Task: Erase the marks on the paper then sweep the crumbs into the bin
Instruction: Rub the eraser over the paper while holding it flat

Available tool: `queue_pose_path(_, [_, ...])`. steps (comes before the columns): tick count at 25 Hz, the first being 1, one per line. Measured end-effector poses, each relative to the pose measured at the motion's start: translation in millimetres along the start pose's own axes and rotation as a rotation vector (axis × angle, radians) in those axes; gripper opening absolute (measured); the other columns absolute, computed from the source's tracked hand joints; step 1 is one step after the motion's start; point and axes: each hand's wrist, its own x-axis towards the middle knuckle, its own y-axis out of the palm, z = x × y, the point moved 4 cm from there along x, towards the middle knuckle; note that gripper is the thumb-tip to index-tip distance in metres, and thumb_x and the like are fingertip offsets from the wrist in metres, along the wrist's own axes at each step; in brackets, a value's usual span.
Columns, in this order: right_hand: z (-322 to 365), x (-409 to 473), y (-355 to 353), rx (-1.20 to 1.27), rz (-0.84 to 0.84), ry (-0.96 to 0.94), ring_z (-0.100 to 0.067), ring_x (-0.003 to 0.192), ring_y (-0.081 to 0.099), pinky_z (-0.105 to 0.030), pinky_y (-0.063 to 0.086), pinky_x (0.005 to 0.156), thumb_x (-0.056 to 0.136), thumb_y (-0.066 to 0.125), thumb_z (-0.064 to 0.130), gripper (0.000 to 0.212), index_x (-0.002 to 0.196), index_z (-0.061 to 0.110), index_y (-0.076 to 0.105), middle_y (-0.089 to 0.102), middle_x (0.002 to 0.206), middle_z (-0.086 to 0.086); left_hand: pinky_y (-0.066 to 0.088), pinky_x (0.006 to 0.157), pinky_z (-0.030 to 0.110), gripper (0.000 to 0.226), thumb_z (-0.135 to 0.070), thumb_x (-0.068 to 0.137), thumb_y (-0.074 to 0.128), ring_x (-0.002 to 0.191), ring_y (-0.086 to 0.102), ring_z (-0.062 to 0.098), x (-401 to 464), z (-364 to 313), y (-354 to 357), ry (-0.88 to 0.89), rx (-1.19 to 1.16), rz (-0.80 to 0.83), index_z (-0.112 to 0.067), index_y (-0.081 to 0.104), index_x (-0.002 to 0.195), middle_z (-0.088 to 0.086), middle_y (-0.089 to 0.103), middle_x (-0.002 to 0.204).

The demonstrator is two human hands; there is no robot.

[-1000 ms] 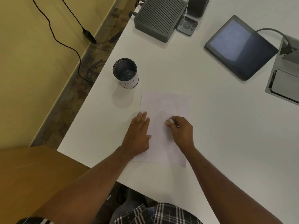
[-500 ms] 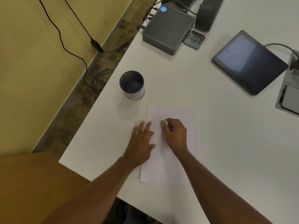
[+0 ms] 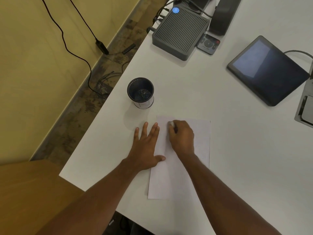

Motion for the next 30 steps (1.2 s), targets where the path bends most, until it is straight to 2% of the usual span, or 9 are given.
queue_pose_path(2, [0.2,4.9,-1.1,0.002,-0.033,0.038,-0.009,0.070,0.050,-0.021,0.036,0.064,0.097,0.052,0.025,0.021,0.085,0.013,0.065,0.060,0.079,0.002,-0.013,0.120,0.057,0.117,-0.076,0.084,0.054,0.150,-0.029,0.029,-0.6,-0.2,-0.7,-0.001,0.014,0.002,-0.018,-0.015,0.158,0.000,-0.020,0.167])
queue_pose_path(5, [11.4,0.3,6.3,-0.081,0.060,-0.131,-0.010,0.068,0.048,-0.022,0.035,0.061,0.095,0.055,0.021,0.016,0.087,0.011,0.065,0.060,0.081,-0.001,-0.013,0.121,0.056,0.116,-0.076,0.084,0.054,0.151,-0.027,0.030,-1.1,-1.1,-1.4,0.003,0.006,-0.011,-0.018,-0.013,0.159,0.001,-0.018,0.168])
queue_pose_path(9, [-1.3,28.7,-15.5,-0.059,-0.054,0.005,-0.012,0.070,0.048,-0.023,0.032,0.063,0.095,0.053,0.021,0.019,0.080,0.012,0.061,0.056,0.077,0.003,-0.012,0.121,0.057,0.116,-0.075,0.084,0.055,0.151,-0.025,0.031,-2.0,-1.3,-3.0,0.005,0.020,-0.011,-0.016,-0.012,0.159,0.002,-0.017,0.168])
queue_pose_path(13, [10.1,13.2,0.9,-0.123,0.083,-0.195,-0.009,0.068,0.046,-0.022,0.036,0.061,0.093,0.056,0.018,0.013,0.086,0.010,0.064,0.060,0.080,-0.001,-0.014,0.121,0.056,0.116,-0.075,0.084,0.055,0.151,-0.026,0.030,-2.3,-1.8,-3.8,0.003,0.019,-0.017,-0.016,-0.013,0.159,0.001,-0.018,0.168])
queue_pose_path(17, [1.4,29.6,-15.2,-0.056,-0.062,0.018,-0.012,0.070,0.048,-0.026,0.039,0.064,0.094,0.053,0.021,0.018,0.085,0.011,0.064,0.059,0.082,-0.001,-0.013,0.121,0.056,0.116,-0.074,0.085,0.055,0.151,-0.026,0.031,-2.2,-2.1,-3.0,0.006,0.017,-0.007,-0.016,-0.013,0.159,0.001,-0.018,0.168])
queue_pose_path(20, [14.8,0.8,6.0,-0.102,0.105,-0.203,-0.013,0.068,0.051,-0.022,0.036,0.062,0.093,0.057,0.021,0.015,0.085,0.011,0.065,0.061,0.080,-0.002,-0.014,0.121,0.055,0.116,-0.075,0.084,0.054,0.150,-0.027,0.029,-2.1,-0.6,-1.4,0.006,0.011,-0.018,-0.018,-0.013,0.159,0.001,-0.017,0.168])
queue_pose_path(25, [-6.4,33.5,-24.1,-0.043,-0.097,0.108,-0.009,0.058,0.043,-0.023,0.030,0.059,0.095,0.050,0.027,0.031,0.066,0.018,0.048,0.051,0.067,0.003,-0.014,0.121,0.056,0.116,-0.075,0.084,0.054,0.150,-0.028,0.030,-2.1,-1.4,-2.9,0.014,0.021,-0.014,-0.016,-0.013,0.159,0.000,-0.021,0.166])
queue_pose_path(29, [14.8,-1.5,2.9,-0.089,0.126,-0.157,-0.010,0.066,0.045,-0.021,0.032,0.061,0.094,0.054,0.024,0.019,0.079,0.013,0.061,0.055,0.077,0.002,-0.013,0.121,0.056,0.116,-0.075,0.083,0.055,0.151,-0.026,0.030,-2.4,0.4,-0.5,0.022,0.007,-0.027,-0.016,-0.009,0.160,0.001,-0.015,0.169])
queue_pose_path(30, [11.9,4.9,-0.6,-0.090,0.119,-0.139,-0.010,0.065,0.045,-0.022,0.032,0.061,0.095,0.053,0.025,0.022,0.077,0.015,0.058,0.055,0.075,0.003,-0.012,0.122,0.056,0.116,-0.076,0.083,0.054,0.151,-0.026,0.030,-1.7,0.9,0.0,0.022,0.017,-0.027,-0.016,-0.010,0.159,0.001,-0.015,0.168])
